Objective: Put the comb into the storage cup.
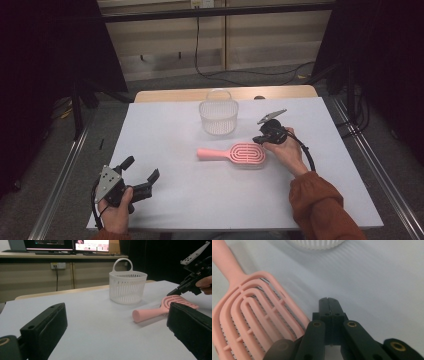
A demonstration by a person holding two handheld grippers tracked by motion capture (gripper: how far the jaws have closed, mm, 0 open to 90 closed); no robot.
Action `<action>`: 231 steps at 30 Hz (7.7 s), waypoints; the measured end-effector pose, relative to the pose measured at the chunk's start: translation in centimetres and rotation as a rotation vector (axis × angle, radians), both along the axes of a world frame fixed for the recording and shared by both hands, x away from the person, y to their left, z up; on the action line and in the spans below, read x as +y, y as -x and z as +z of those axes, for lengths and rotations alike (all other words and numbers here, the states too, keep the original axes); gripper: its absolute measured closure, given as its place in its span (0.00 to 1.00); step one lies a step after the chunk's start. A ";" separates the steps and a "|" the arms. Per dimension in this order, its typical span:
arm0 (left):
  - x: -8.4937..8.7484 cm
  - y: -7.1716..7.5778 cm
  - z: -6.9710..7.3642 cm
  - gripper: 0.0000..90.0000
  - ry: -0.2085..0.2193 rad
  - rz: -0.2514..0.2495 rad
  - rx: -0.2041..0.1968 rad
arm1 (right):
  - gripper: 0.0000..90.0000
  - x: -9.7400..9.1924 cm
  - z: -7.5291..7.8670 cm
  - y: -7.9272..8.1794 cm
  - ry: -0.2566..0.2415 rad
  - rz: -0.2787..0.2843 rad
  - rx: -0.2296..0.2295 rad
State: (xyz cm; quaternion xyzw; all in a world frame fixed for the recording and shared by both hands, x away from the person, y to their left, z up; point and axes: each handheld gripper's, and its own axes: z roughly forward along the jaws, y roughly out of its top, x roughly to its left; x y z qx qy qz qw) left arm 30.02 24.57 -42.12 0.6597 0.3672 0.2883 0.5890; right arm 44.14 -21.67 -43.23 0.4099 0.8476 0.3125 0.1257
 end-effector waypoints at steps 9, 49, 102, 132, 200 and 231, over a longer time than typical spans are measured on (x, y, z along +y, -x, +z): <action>0.0 0.0 0.0 0.04 -0.009 -0.004 -0.002 | 1.00 -0.2 -0.1 0.4 -0.014 -0.002 0.001; 0.1 0.1 0.1 0.04 0.011 -0.005 -0.004 | 0.94 -2.8 1.6 2.1 -0.170 -0.063 -0.139; 0.0 0.0 0.0 0.04 -0.006 -0.013 0.007 | 0.11 -4.6 3.5 7.9 -0.188 -0.134 -0.356; 0.0 -0.1 -0.1 0.04 -0.012 -0.009 0.011 | 0.03 -0.4 3.3 4.6 -0.243 0.133 -0.119; 0.2 -0.2 -0.1 0.04 -0.016 -0.009 0.019 | 0.20 7.3 1.1 0.2 0.267 0.479 0.173; 0.3 -0.2 -0.1 0.04 -0.021 -0.010 0.019 | 0.21 7.8 0.7 0.4 0.318 0.501 0.163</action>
